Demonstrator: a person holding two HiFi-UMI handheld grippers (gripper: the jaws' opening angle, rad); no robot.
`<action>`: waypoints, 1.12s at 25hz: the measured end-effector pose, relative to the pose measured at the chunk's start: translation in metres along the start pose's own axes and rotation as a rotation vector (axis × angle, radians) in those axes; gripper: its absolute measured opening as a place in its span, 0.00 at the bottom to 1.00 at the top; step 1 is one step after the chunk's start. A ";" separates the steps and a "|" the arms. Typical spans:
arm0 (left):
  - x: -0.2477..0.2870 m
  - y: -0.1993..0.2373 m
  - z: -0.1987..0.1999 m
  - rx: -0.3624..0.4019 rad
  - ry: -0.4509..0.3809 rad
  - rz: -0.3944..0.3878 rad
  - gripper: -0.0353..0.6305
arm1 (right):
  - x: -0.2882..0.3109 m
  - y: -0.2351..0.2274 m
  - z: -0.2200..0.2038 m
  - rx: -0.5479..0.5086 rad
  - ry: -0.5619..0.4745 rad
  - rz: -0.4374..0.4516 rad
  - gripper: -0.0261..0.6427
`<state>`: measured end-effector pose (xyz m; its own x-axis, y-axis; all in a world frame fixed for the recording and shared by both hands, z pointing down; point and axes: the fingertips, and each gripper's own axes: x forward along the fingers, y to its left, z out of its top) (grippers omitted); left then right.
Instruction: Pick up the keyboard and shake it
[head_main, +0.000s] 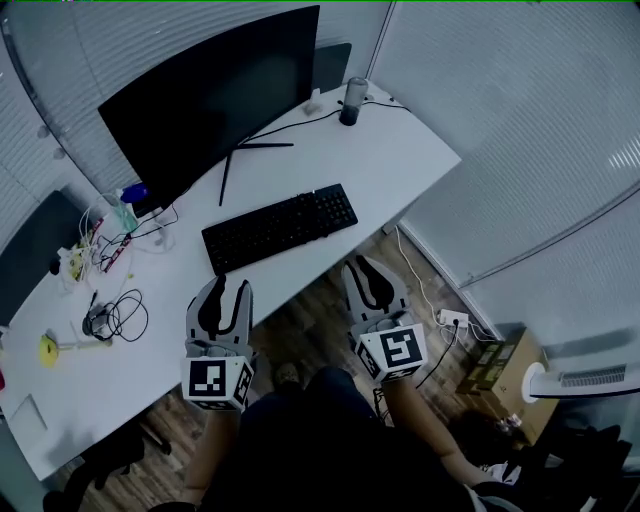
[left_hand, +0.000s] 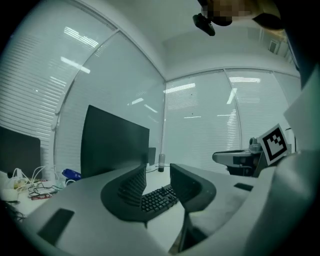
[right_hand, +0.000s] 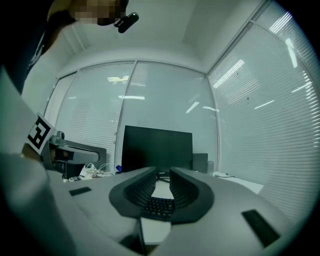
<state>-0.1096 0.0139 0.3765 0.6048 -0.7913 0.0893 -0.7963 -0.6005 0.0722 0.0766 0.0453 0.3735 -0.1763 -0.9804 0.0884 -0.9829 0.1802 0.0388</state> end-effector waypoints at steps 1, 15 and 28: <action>0.004 0.005 -0.005 -0.010 0.013 0.001 0.25 | 0.006 -0.003 -0.005 0.006 0.015 -0.001 0.18; 0.057 0.074 -0.102 -0.033 0.281 0.020 0.43 | 0.098 -0.074 -0.090 -0.019 0.264 0.103 0.34; 0.103 0.119 -0.207 -0.156 0.607 0.129 0.51 | 0.183 -0.139 -0.202 -0.049 0.616 0.374 0.45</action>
<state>-0.1418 -0.1153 0.6002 0.4348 -0.6229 0.6503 -0.8808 -0.4444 0.1632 0.1923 -0.1429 0.5851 -0.4238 -0.6321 0.6487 -0.8566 0.5124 -0.0603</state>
